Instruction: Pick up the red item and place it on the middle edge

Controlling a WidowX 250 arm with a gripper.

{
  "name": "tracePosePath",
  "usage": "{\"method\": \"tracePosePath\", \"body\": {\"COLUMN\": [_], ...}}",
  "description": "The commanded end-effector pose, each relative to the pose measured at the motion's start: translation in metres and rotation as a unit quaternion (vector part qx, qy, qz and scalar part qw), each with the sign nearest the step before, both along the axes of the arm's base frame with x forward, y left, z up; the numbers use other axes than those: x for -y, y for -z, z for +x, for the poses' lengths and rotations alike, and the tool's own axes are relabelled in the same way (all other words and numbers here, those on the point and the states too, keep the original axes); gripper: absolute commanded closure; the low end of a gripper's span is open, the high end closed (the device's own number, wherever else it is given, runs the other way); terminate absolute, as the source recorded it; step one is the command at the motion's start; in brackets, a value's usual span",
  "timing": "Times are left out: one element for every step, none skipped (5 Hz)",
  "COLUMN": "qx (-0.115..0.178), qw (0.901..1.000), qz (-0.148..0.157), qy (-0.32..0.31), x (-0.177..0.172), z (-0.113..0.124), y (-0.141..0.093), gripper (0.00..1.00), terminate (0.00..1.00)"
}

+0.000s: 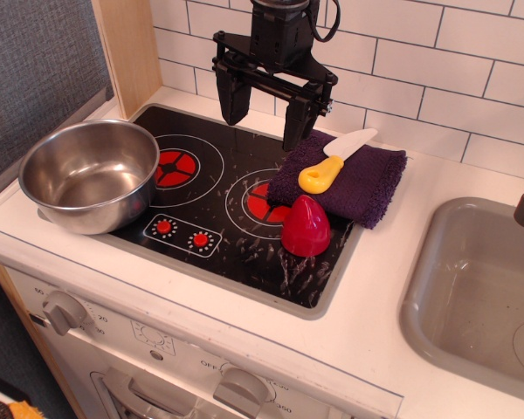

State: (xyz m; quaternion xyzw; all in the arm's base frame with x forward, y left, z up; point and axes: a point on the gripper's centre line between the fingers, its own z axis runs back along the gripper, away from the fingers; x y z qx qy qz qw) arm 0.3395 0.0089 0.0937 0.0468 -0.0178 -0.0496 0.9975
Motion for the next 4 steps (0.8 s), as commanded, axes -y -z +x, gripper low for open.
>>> {"method": "tracePosePath", "body": {"qx": [0.0,-0.011,-0.017,-0.024], "qw": [1.0,0.9996,0.9985,0.9972], "qz": [0.0,-0.002,-0.003,0.0], "qy": [0.0,0.027,0.051,0.07], "x": [0.0,0.018,0.037,0.052], "z": [0.0,-0.015,-0.027,-0.033], "y": [0.0,0.01,0.018,0.026], "gripper": [0.0,0.0,0.0,0.0], "terminate": [0.0,0.0,0.0,0.0]}}
